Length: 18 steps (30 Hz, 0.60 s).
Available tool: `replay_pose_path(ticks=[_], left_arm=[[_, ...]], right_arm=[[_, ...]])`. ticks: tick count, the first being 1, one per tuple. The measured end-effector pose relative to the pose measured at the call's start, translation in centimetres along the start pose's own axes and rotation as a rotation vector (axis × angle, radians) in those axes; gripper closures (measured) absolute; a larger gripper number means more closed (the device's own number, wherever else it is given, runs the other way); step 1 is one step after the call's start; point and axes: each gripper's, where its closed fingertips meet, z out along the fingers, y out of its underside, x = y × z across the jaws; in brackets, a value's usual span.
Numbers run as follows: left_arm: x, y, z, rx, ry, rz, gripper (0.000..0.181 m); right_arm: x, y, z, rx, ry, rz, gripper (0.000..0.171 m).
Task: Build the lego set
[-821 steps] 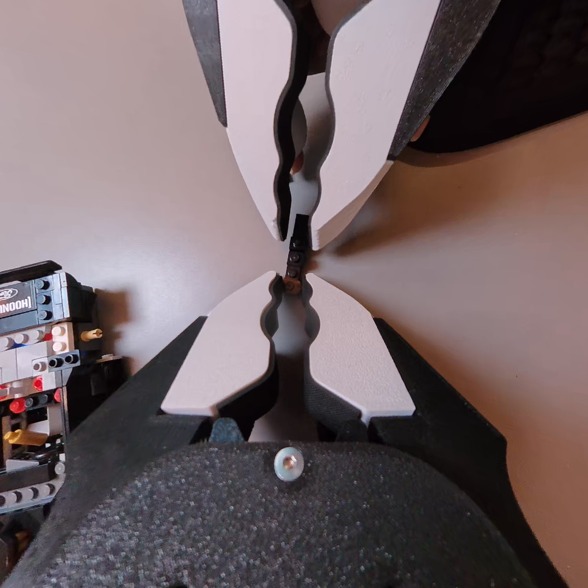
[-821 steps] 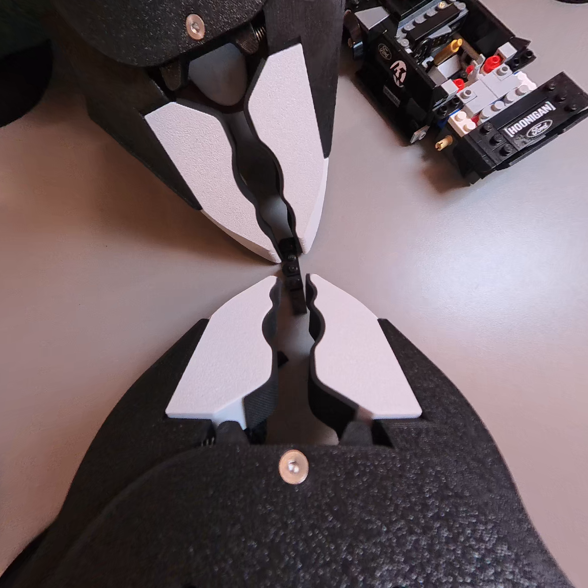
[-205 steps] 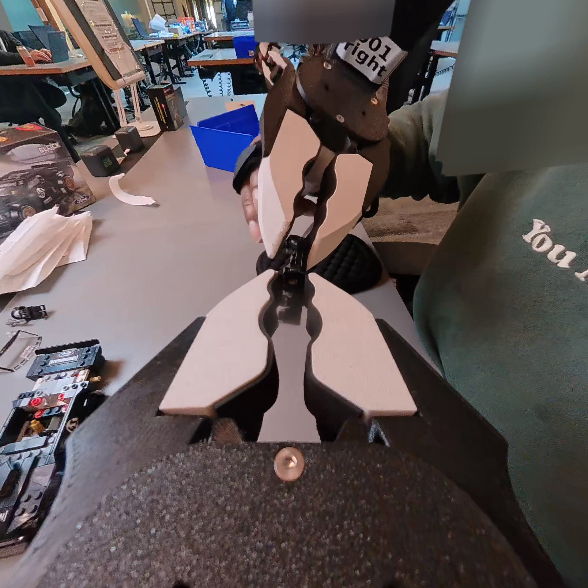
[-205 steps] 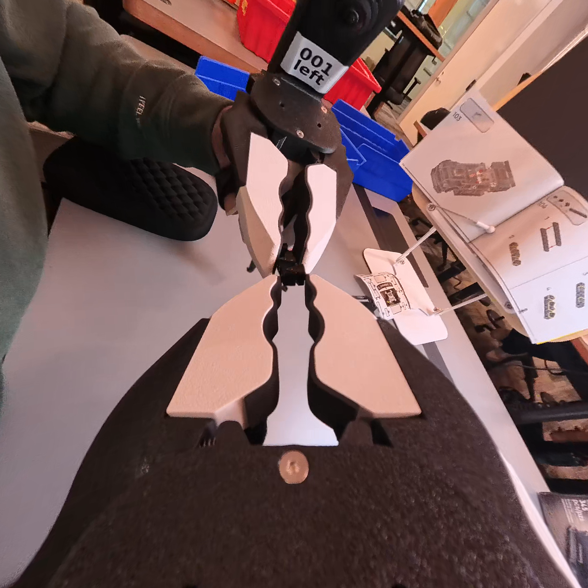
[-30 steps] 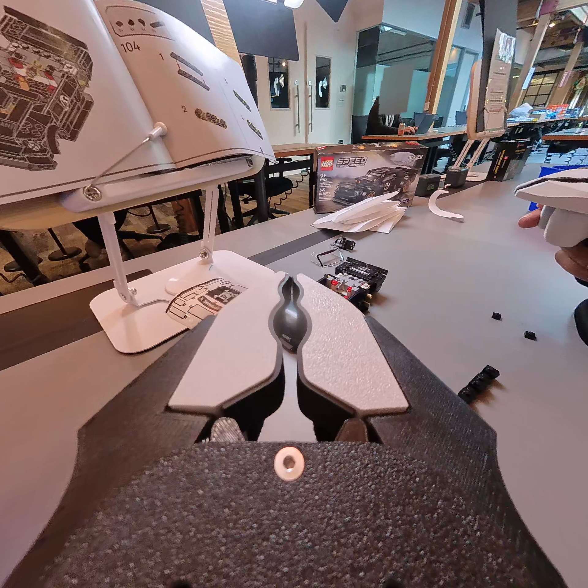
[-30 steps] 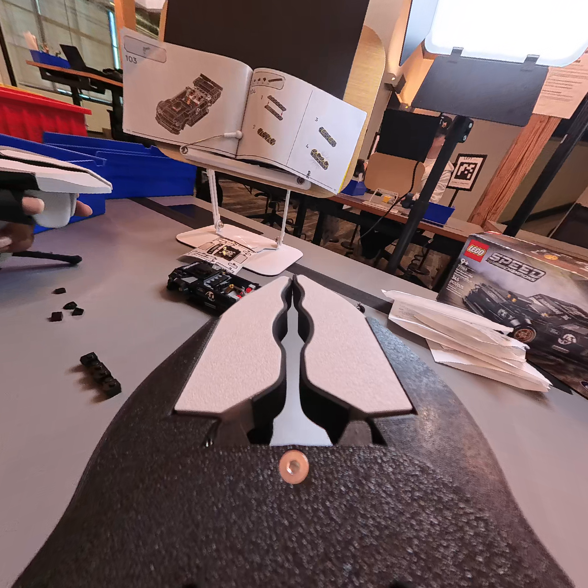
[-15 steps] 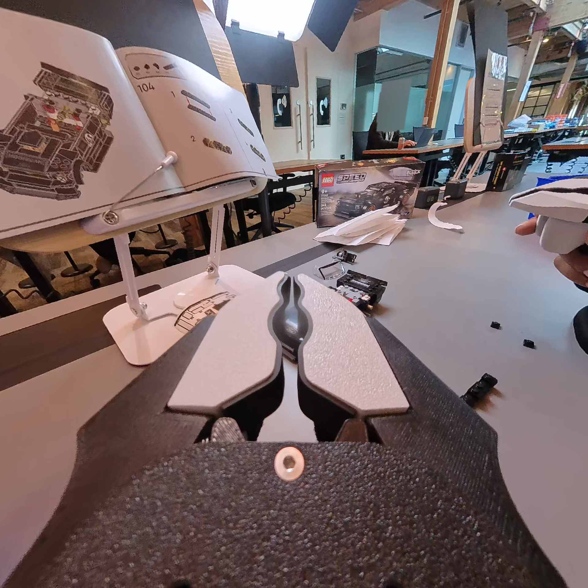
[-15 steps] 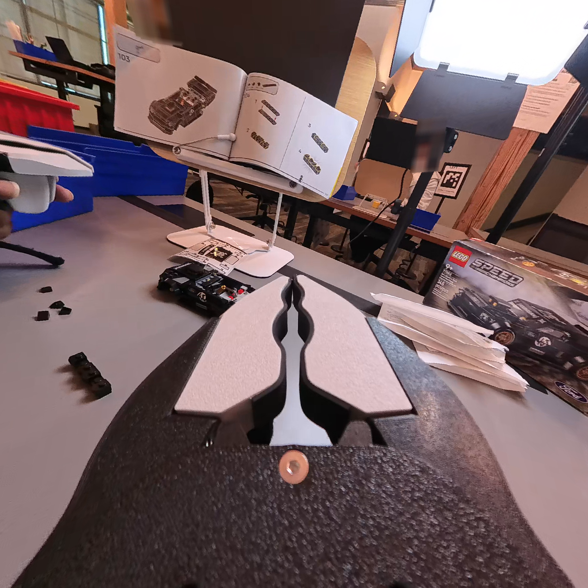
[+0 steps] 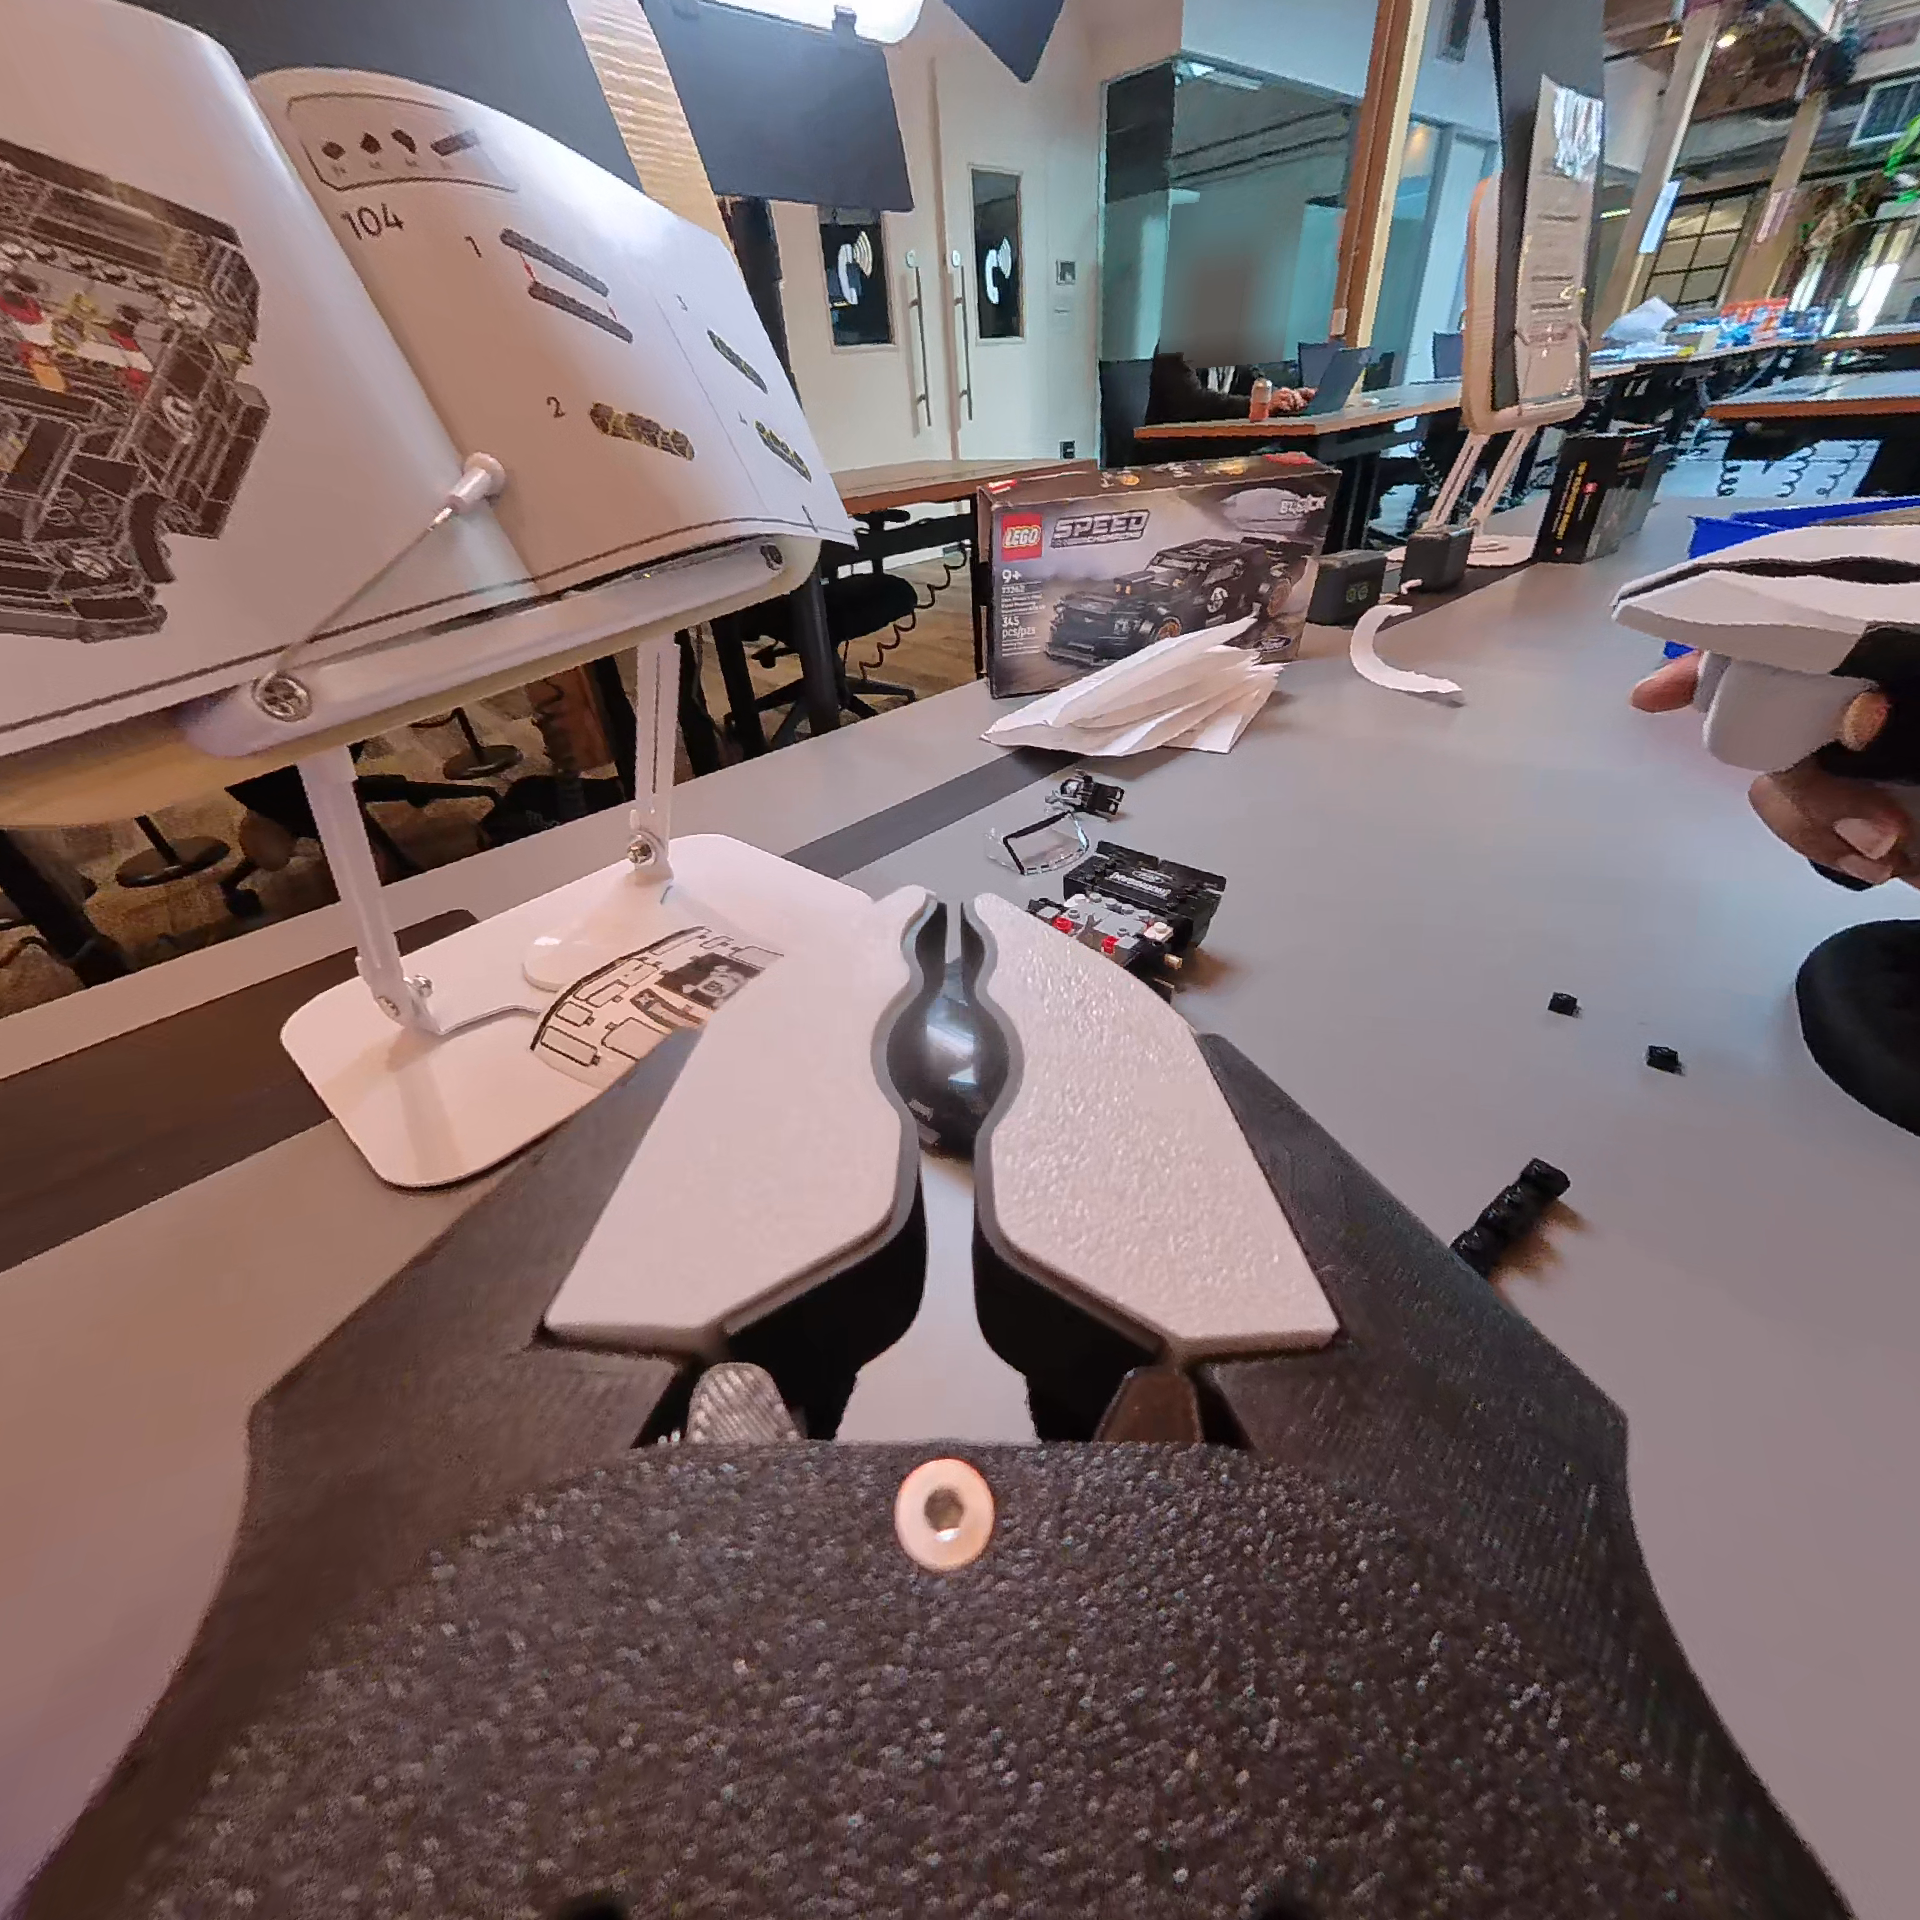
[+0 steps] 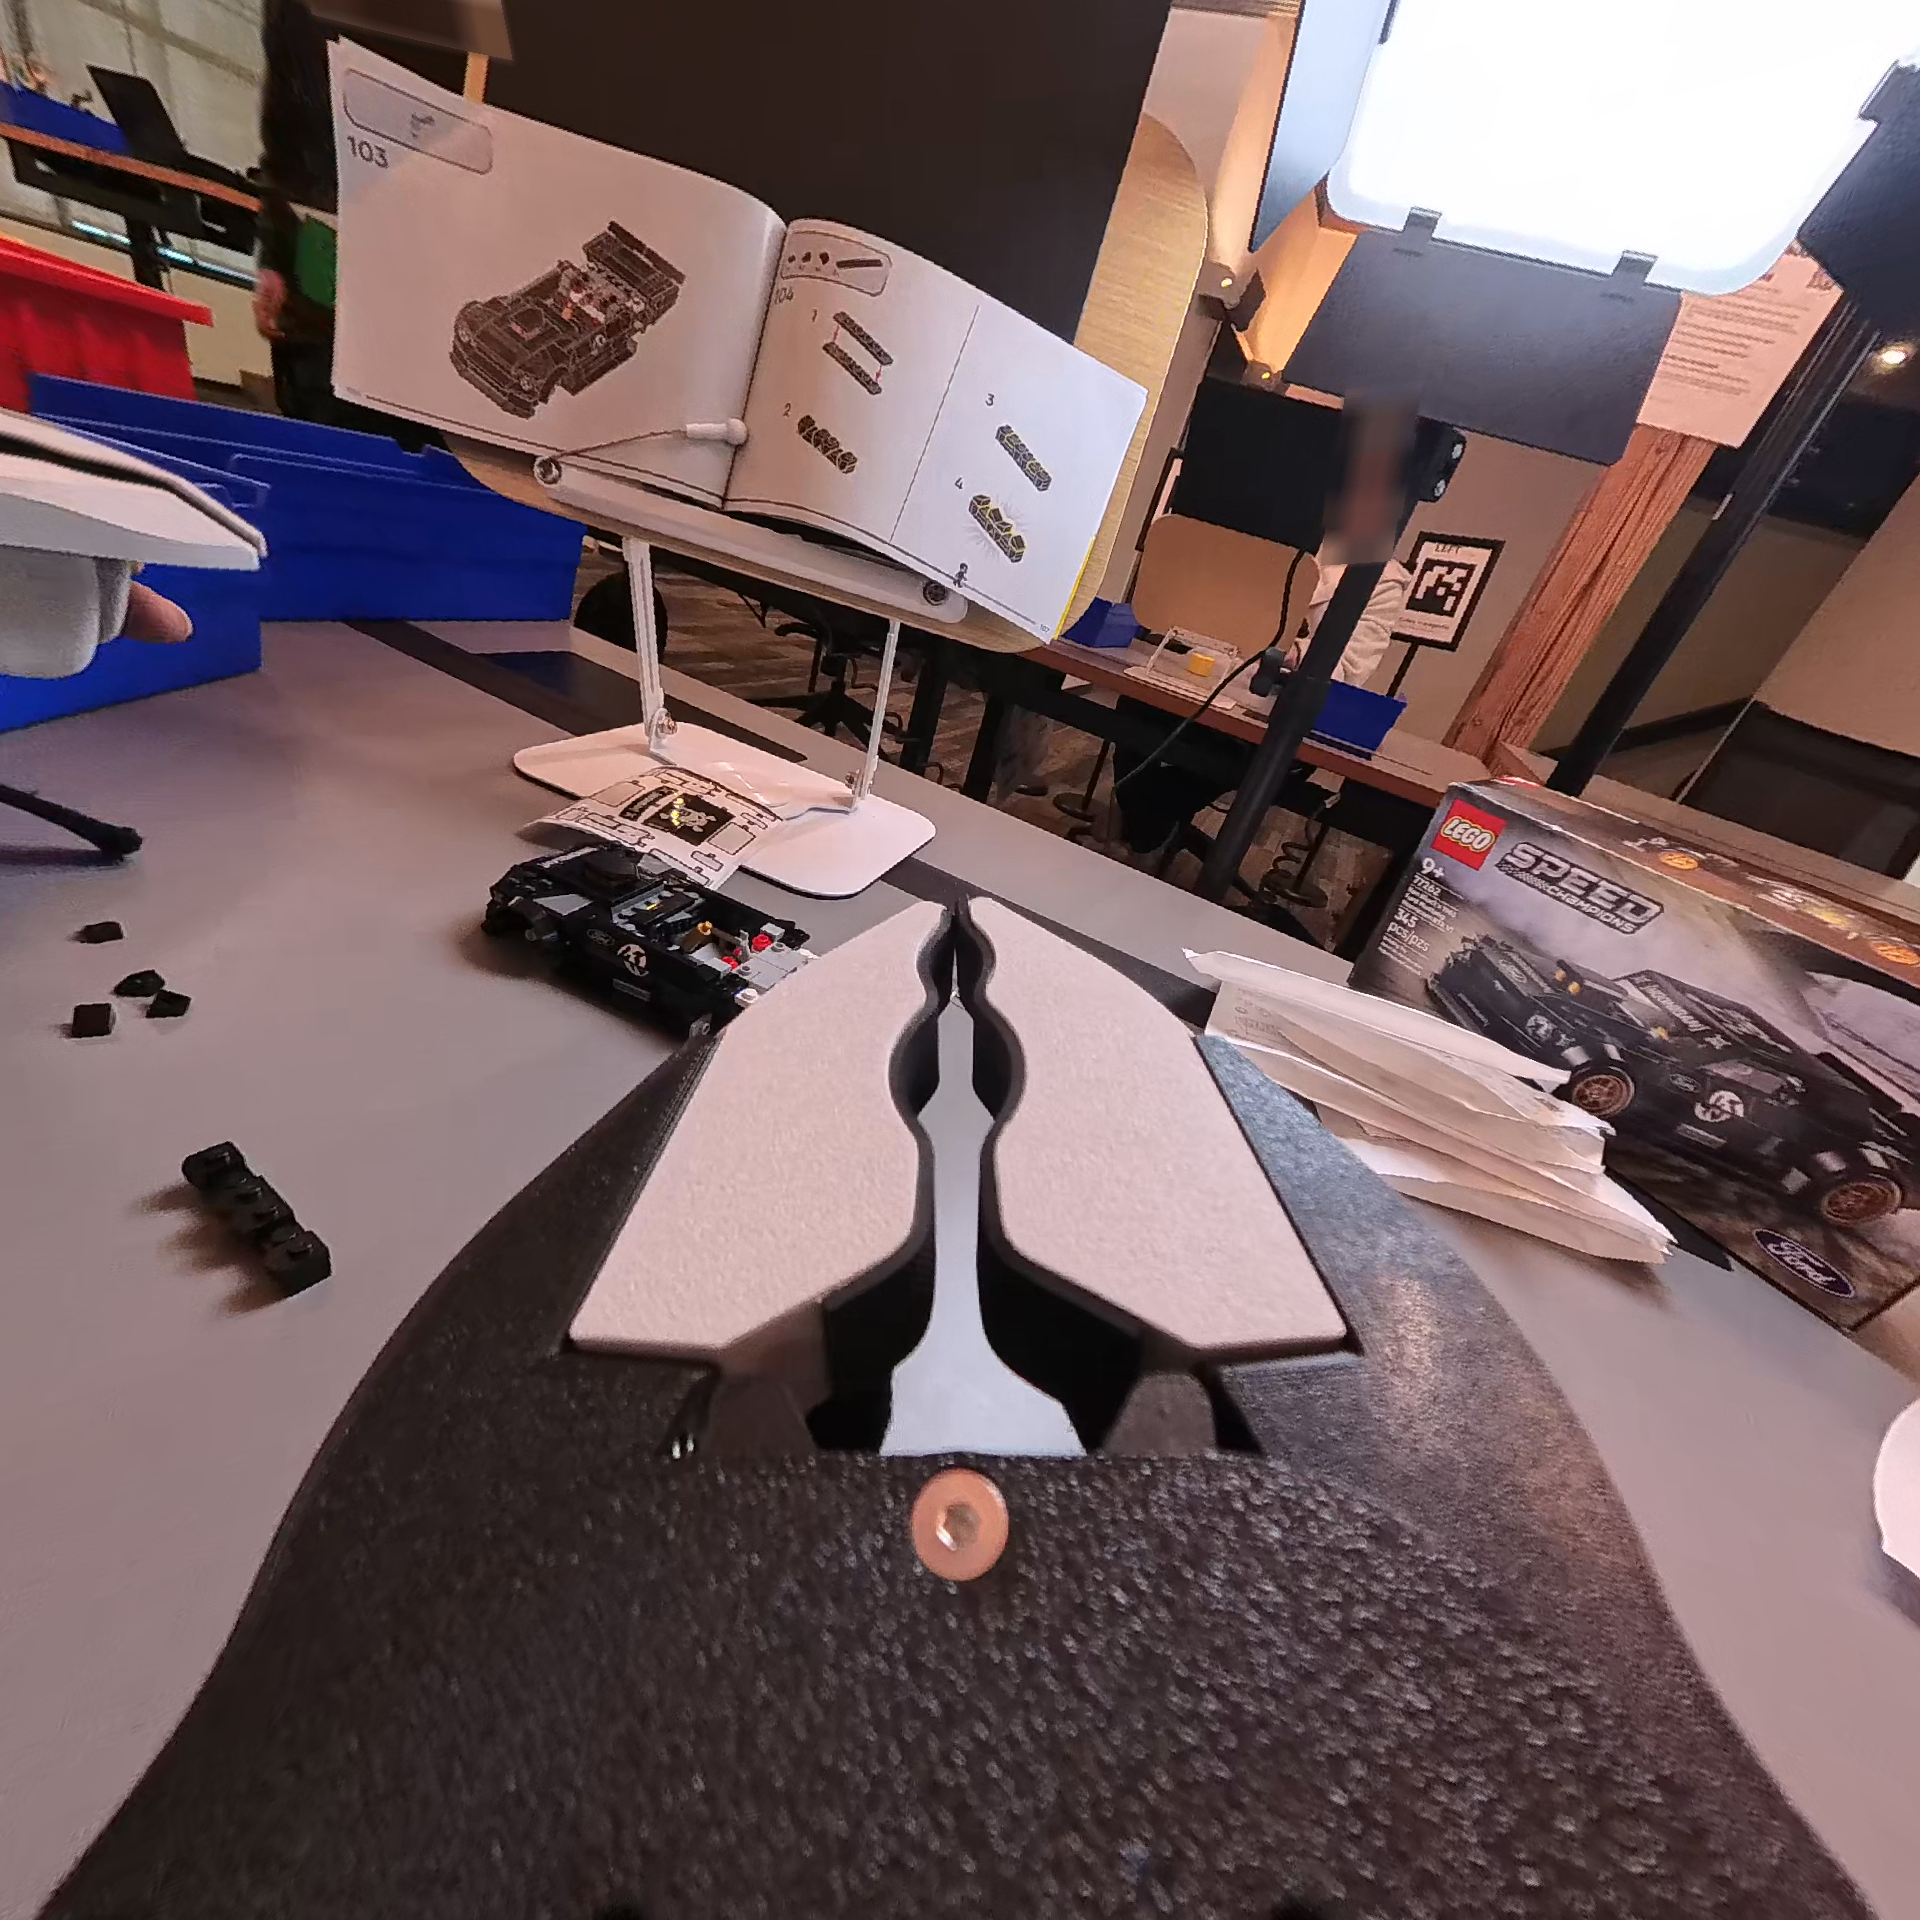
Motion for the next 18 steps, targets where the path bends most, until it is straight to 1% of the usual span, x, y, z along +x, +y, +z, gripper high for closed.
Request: replay_pose_path(ticks=[8,18], left_arm=[[1.0,0.7,0.4,-0.028,0.047,0.002,0.179],[1.4,1.3,0.6,-0.047,0.069,0.029,0.178]], right_arm=[[0.0,0.0,-0.1,-0.003,-0.005,-0.005,0.171],[-0.4,0.1,-0.1,-0.012,-0.025,-0.016,0.171]])
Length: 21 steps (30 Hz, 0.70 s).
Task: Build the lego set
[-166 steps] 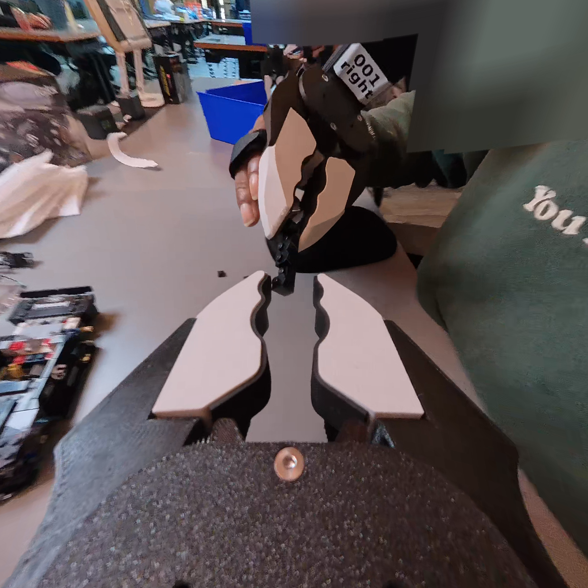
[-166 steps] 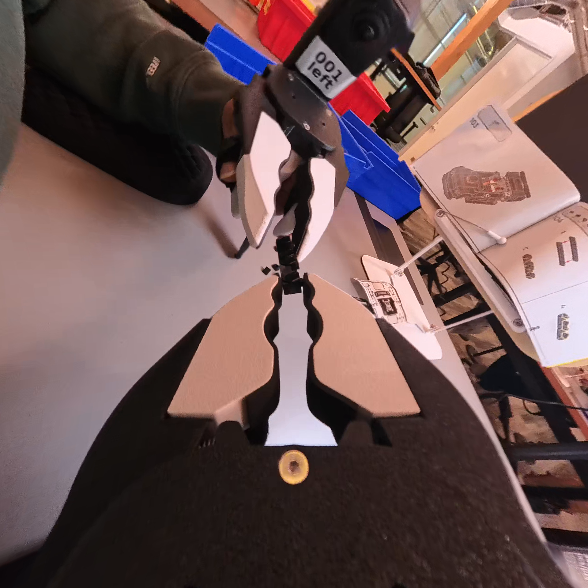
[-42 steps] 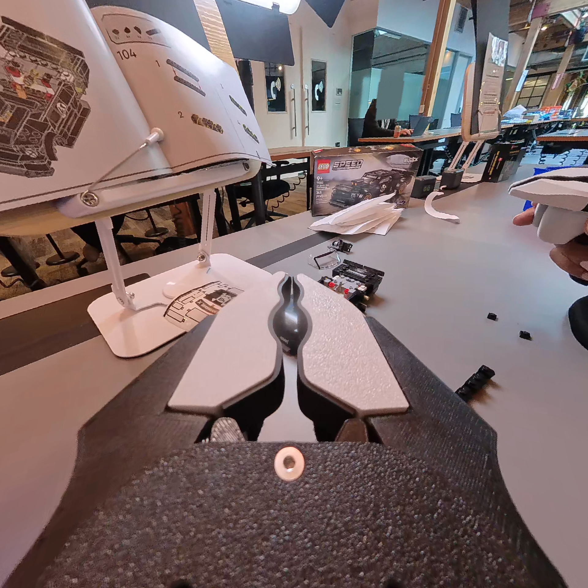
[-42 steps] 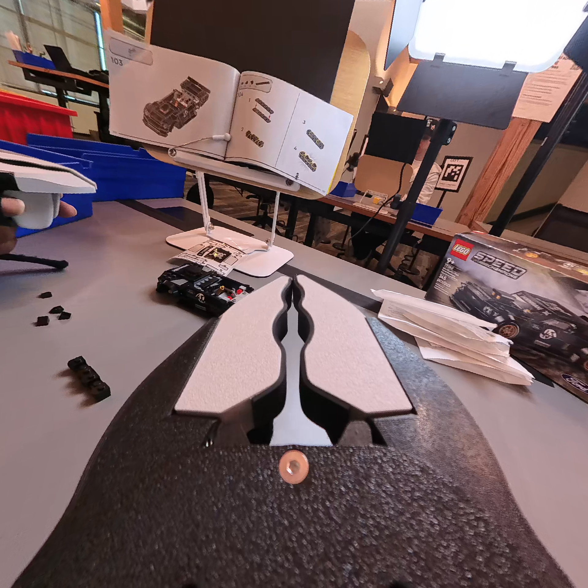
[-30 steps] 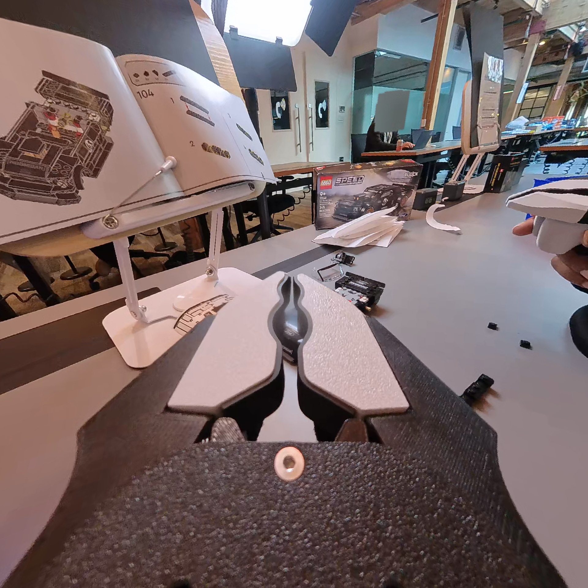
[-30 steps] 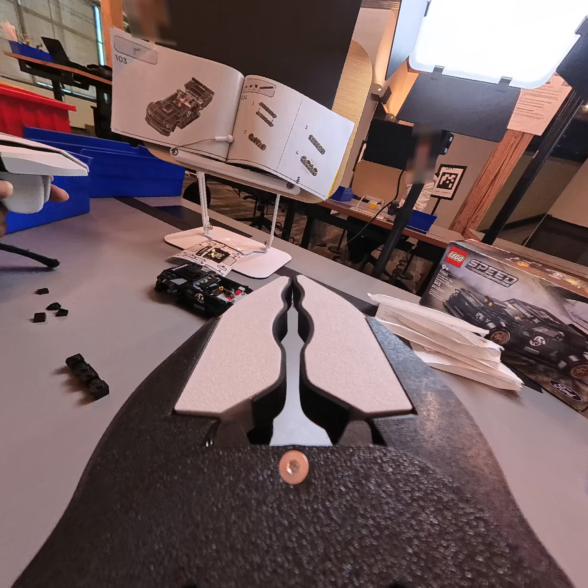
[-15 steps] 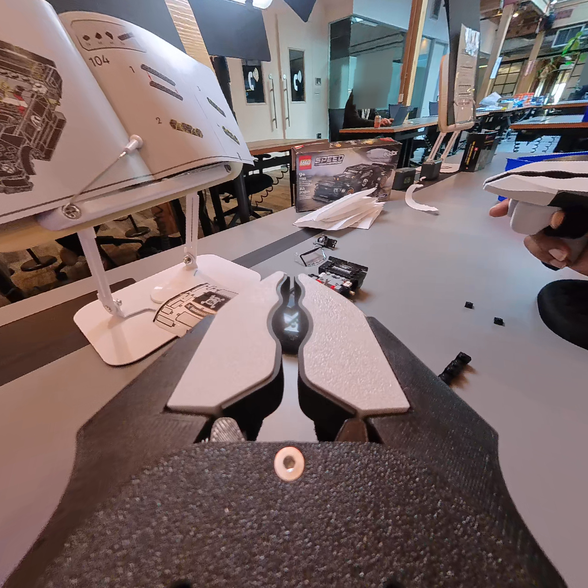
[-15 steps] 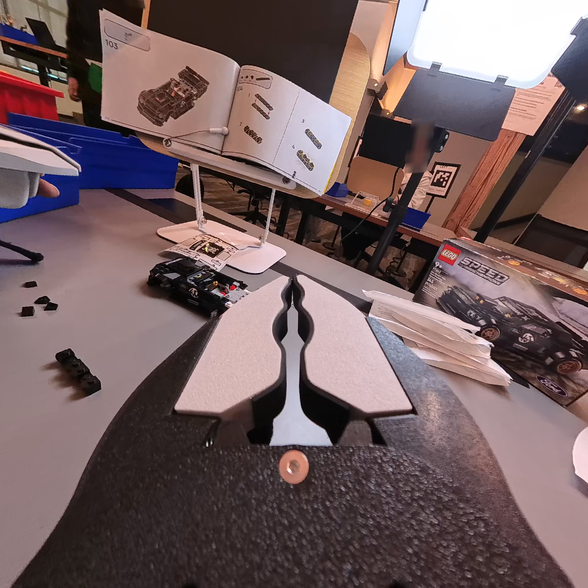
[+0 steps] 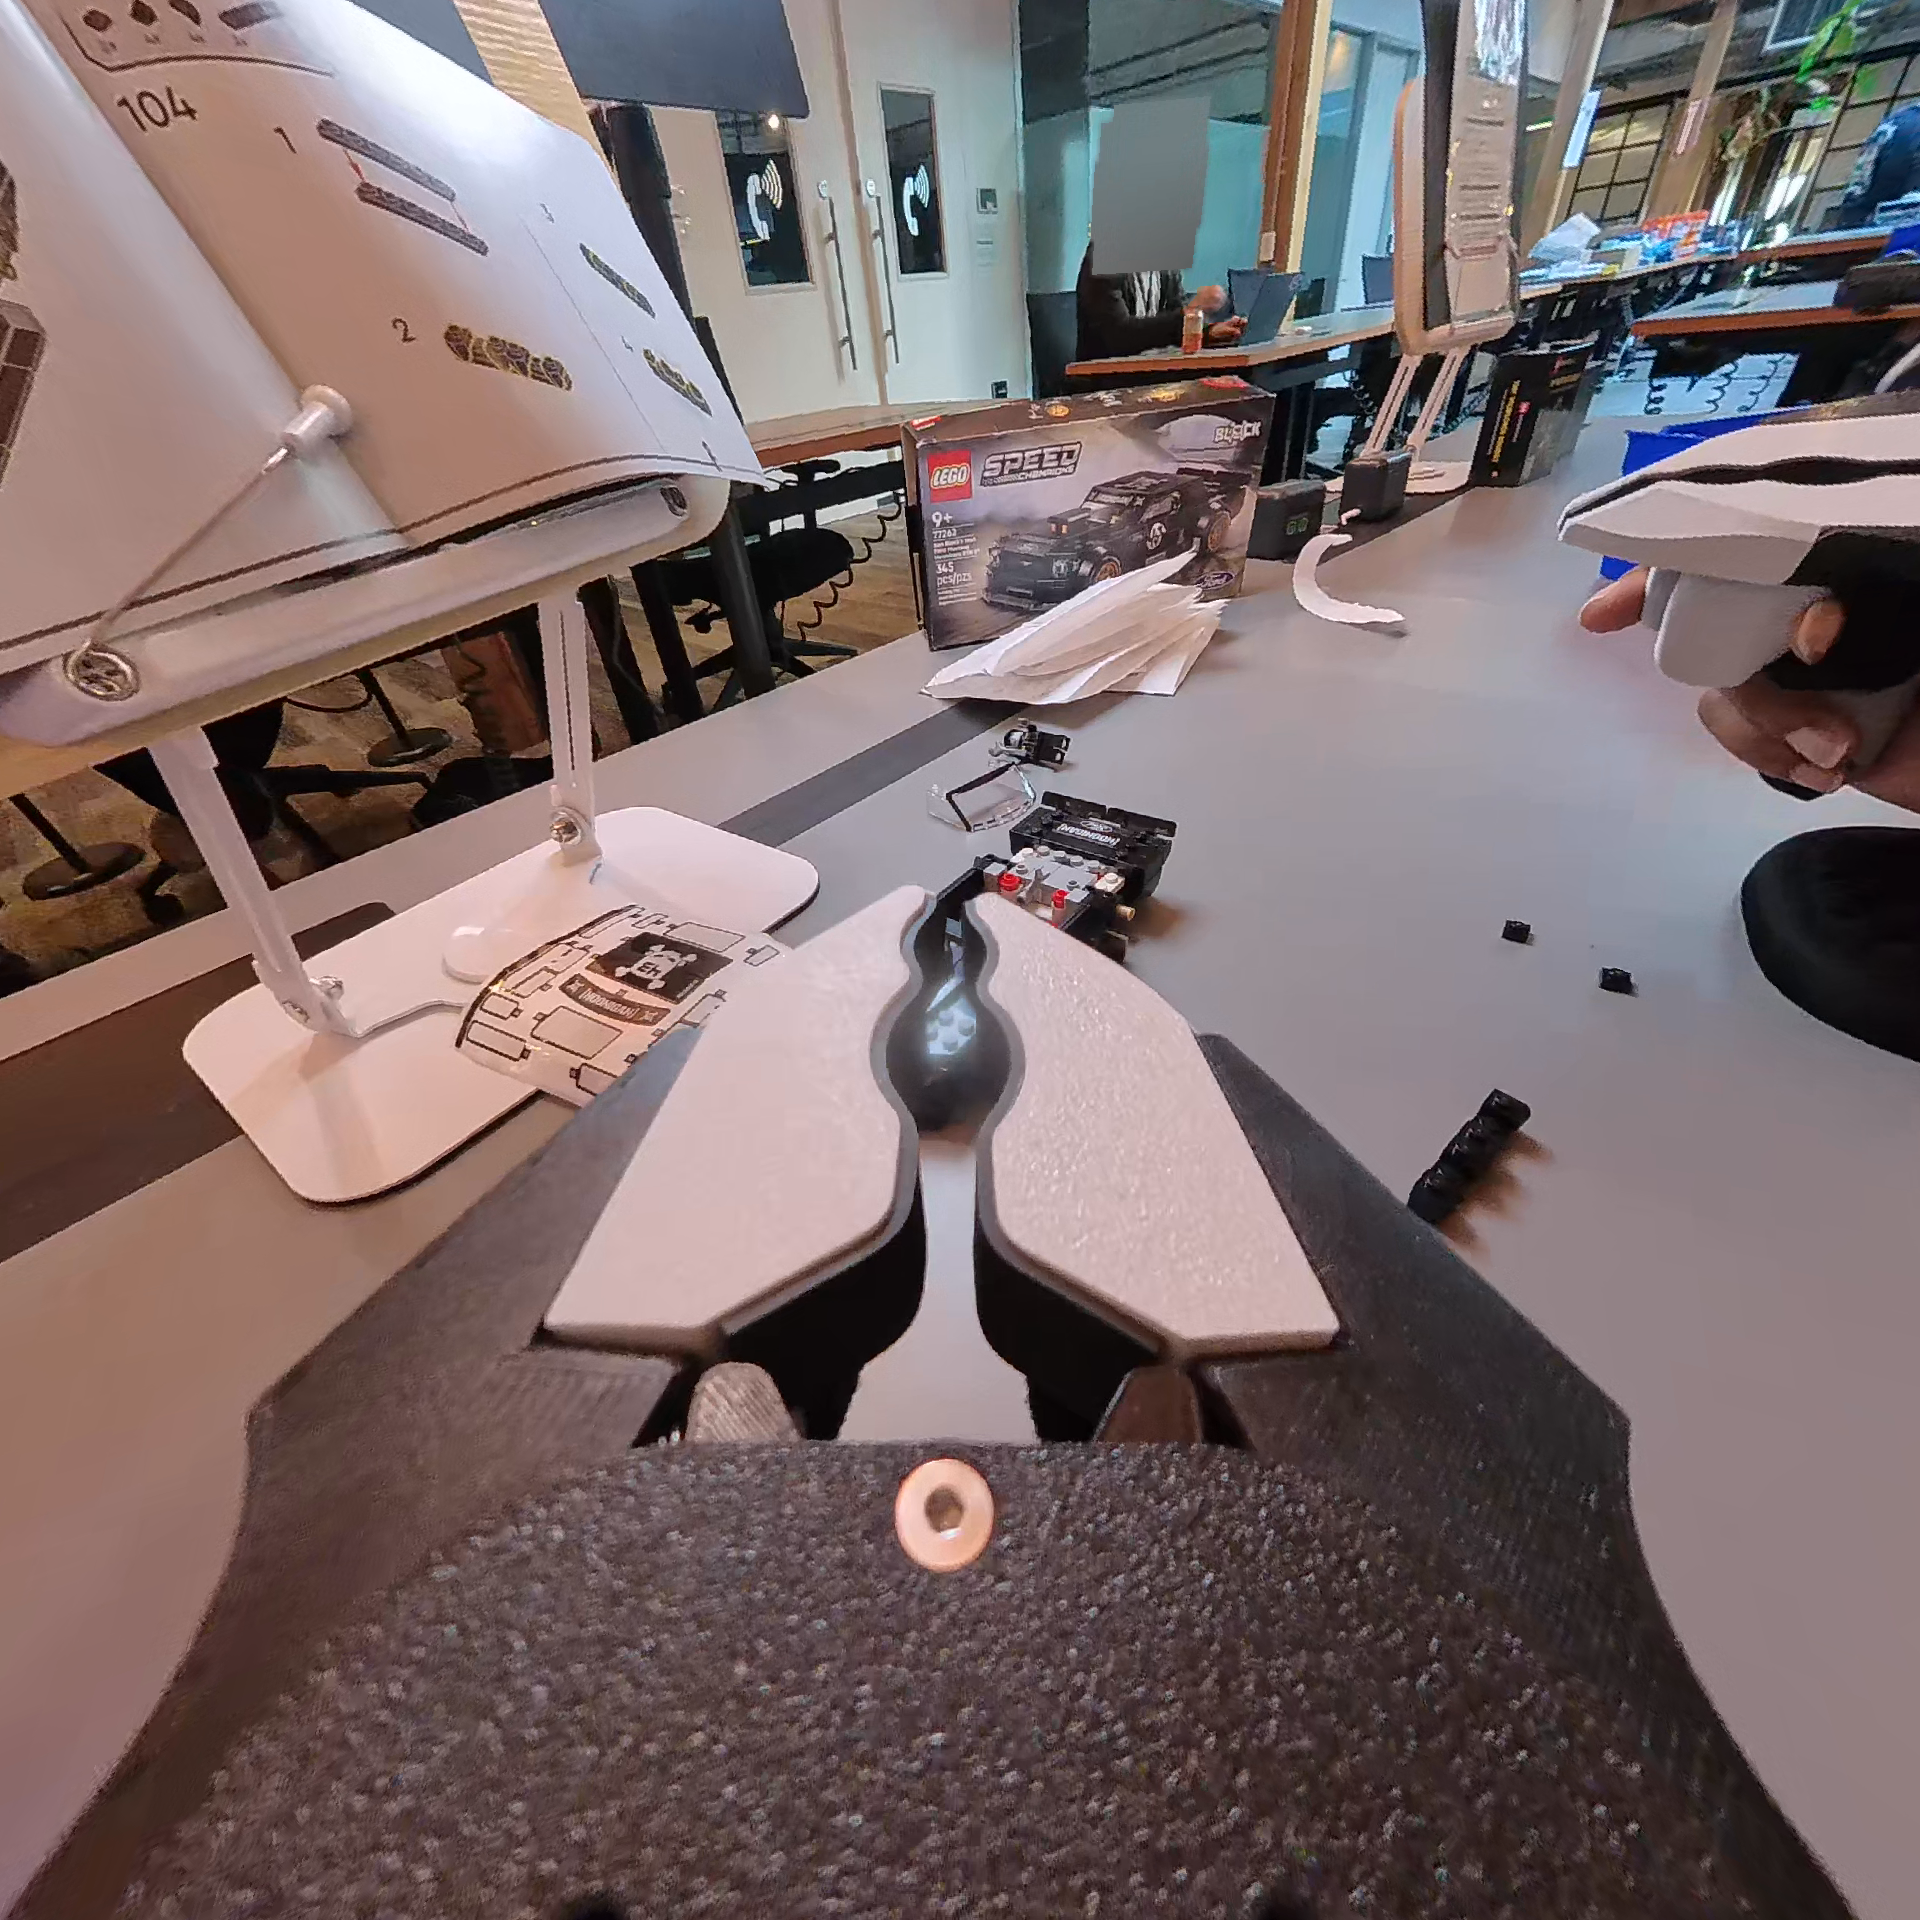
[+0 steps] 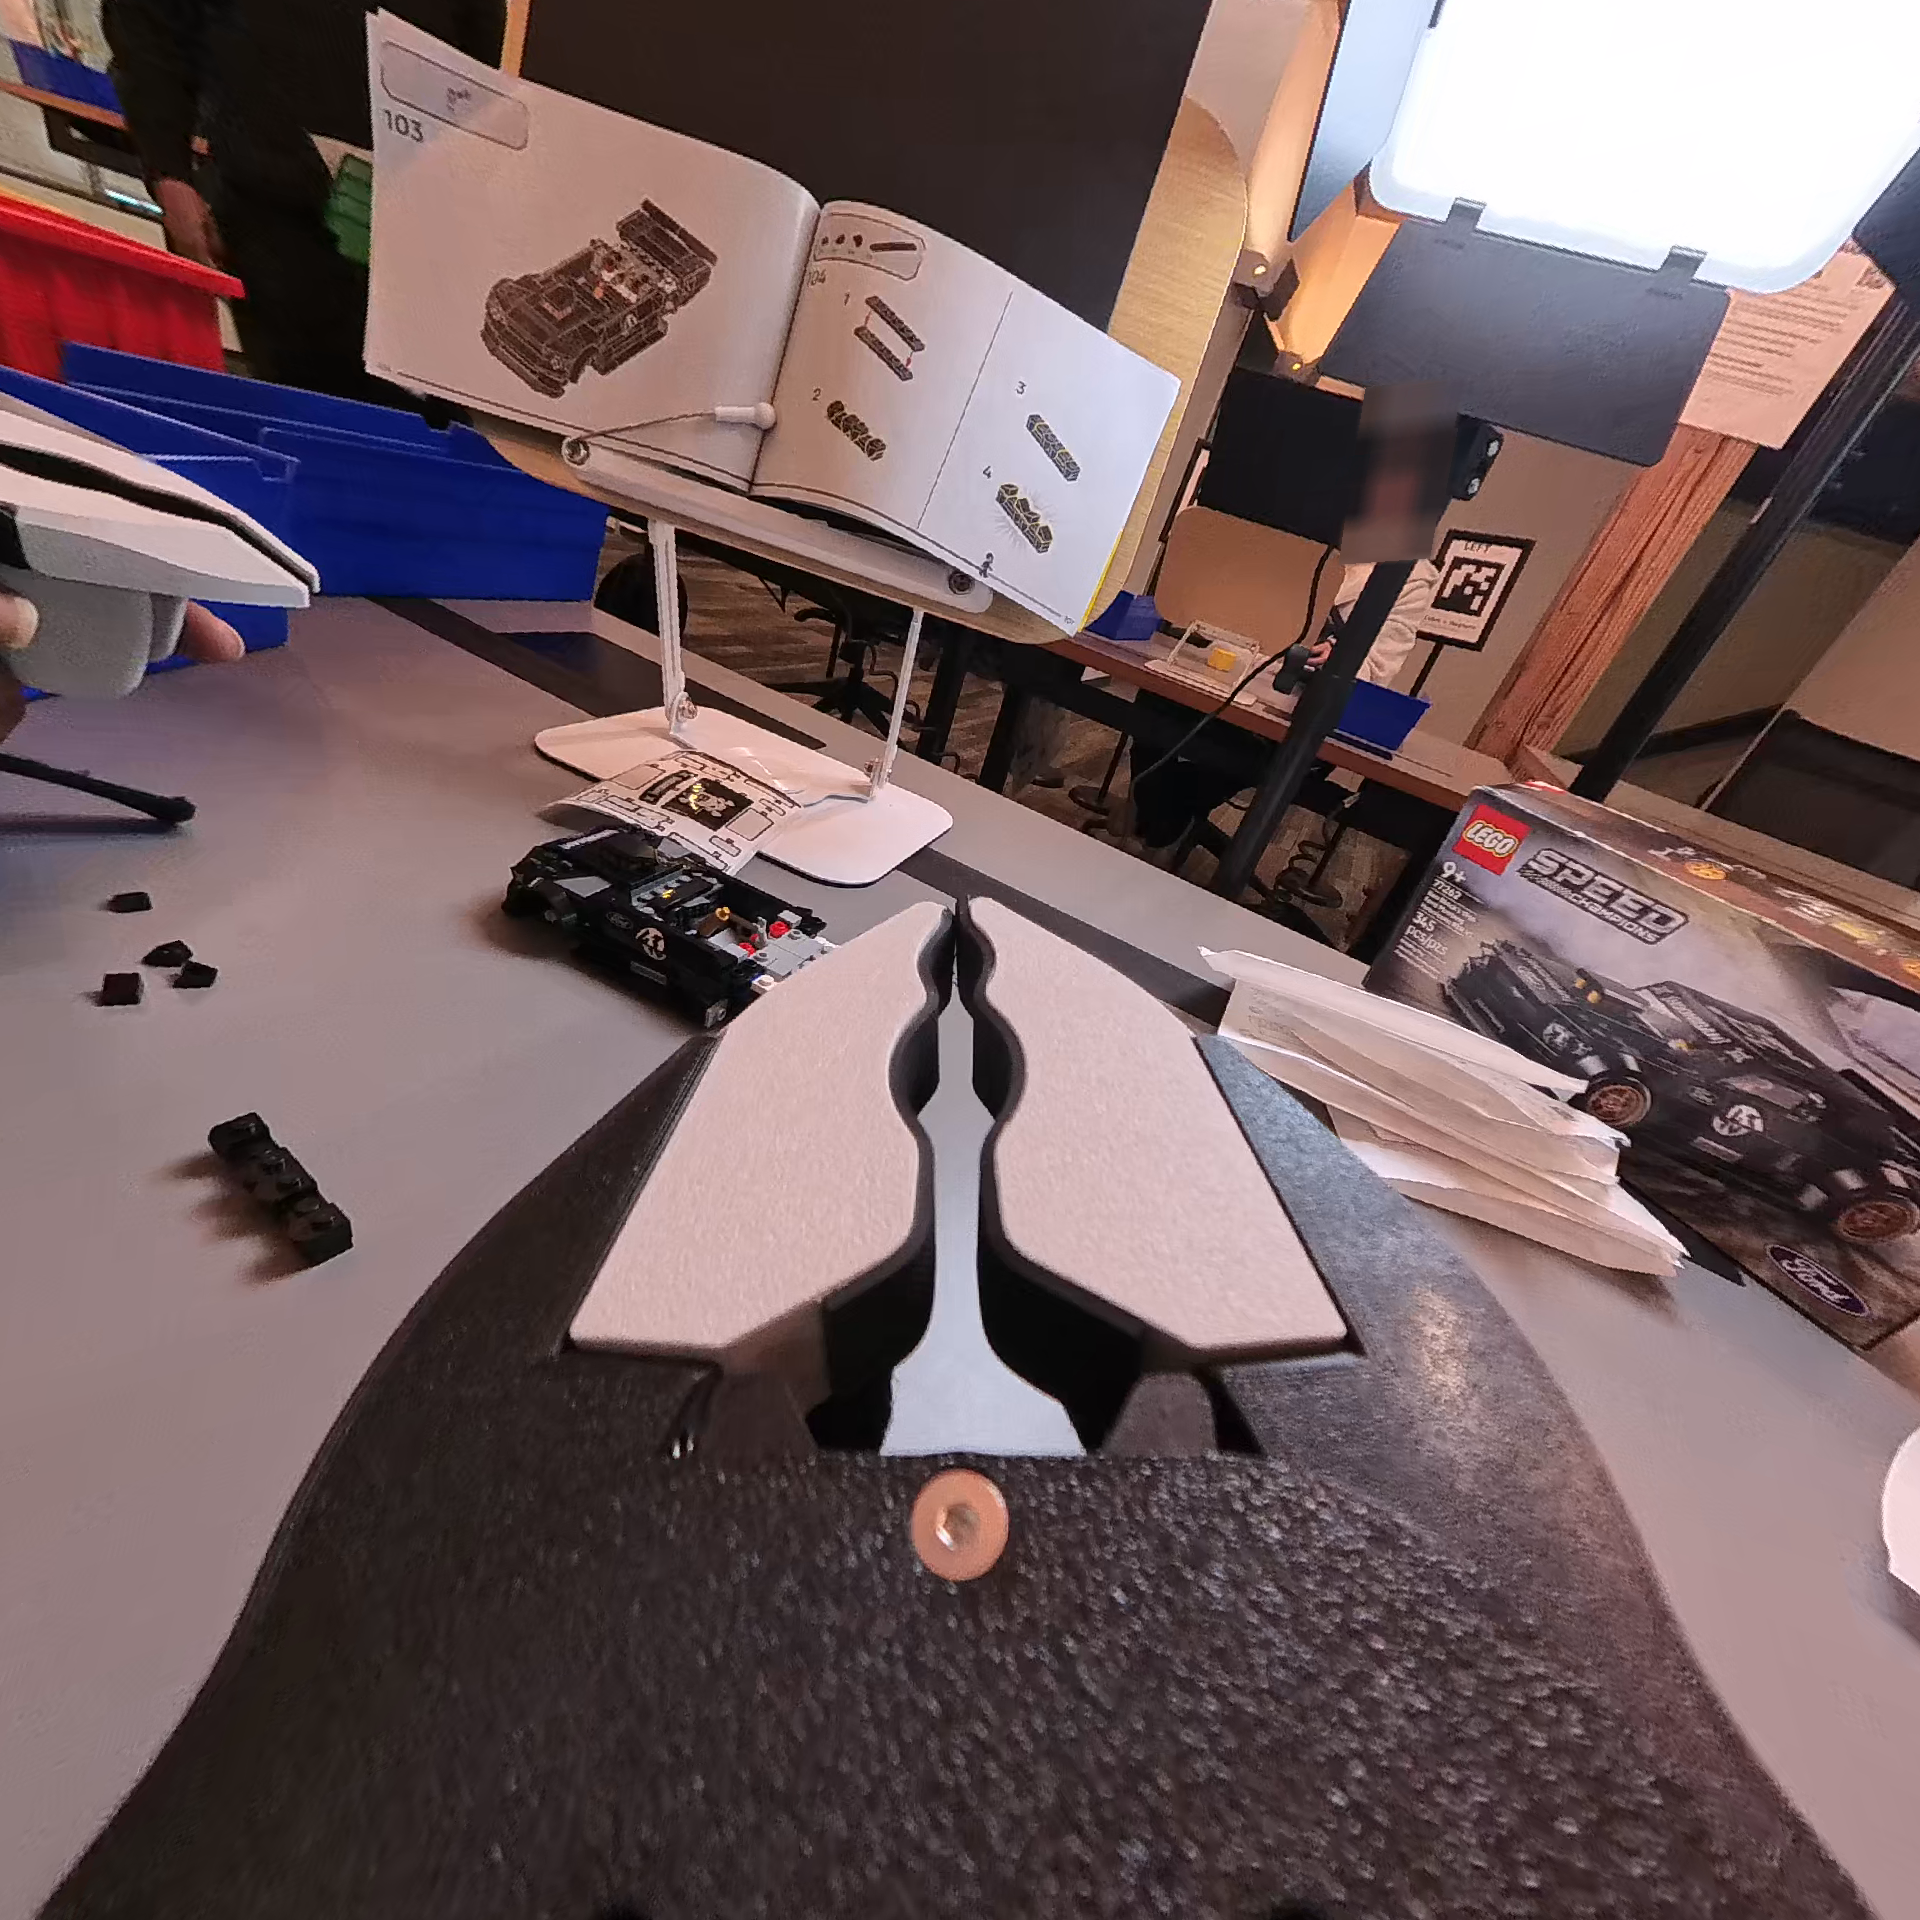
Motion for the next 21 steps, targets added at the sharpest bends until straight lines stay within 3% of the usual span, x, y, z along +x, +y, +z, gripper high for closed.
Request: replay_pose_path(ticks=[3,15,18,21], left_arm=[[0.0,0.1,-0.1,-0.029,0.014,0.01,0.175],[4.0,7.6,-2.5,-0.534,0.313,0.109,0.164],[4.8,8.3,-2.4,-0.559,0.343,0.129,0.163],[5.1,8.2,-2.1,-0.536,0.348,0.131,0.164]], right_arm=[[0.1,0.0,0.0,0.001,0.002,-0.003,0.171],[-1.1,1.8,0.5,-0.096,-0.076,-0.01,0.171],[-2.2,3.1,0.7,-0.167,-0.151,0.01,0.171],[-3.7,5.3,0.5,-0.309,-0.293,0.047,0.156]])
